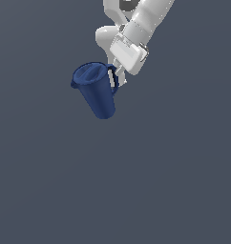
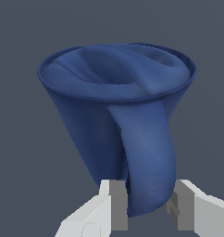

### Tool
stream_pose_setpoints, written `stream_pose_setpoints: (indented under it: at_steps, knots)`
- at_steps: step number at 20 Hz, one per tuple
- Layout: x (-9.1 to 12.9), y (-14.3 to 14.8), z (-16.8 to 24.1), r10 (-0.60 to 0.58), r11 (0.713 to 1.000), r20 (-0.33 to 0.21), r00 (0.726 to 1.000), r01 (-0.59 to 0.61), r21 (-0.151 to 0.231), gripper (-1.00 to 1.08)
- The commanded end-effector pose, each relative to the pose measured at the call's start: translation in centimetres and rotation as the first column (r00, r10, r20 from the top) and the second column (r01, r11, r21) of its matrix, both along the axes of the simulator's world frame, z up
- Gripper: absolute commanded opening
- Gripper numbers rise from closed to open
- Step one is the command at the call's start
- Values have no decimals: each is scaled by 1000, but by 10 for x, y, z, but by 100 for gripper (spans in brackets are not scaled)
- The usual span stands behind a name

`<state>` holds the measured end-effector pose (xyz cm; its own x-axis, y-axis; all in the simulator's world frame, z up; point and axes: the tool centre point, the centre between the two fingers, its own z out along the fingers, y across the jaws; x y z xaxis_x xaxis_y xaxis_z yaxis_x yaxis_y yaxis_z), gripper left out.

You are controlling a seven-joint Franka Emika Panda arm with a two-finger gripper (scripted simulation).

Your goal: Pick up the object and move it to a goal position.

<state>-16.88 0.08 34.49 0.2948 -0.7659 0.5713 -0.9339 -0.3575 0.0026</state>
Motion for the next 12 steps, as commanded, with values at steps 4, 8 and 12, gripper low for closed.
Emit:
stream_pose_setpoints:
  at_steps: [4,8,12]
  knots:
    - [-16,-2,18,0,1000,2,1000,0,0,-100]
    - [-22,-2,25,0,1000,2,1000,0,0,-100]
    - [-23,-3,28,0,1000,3,1000,0,-1,-100]
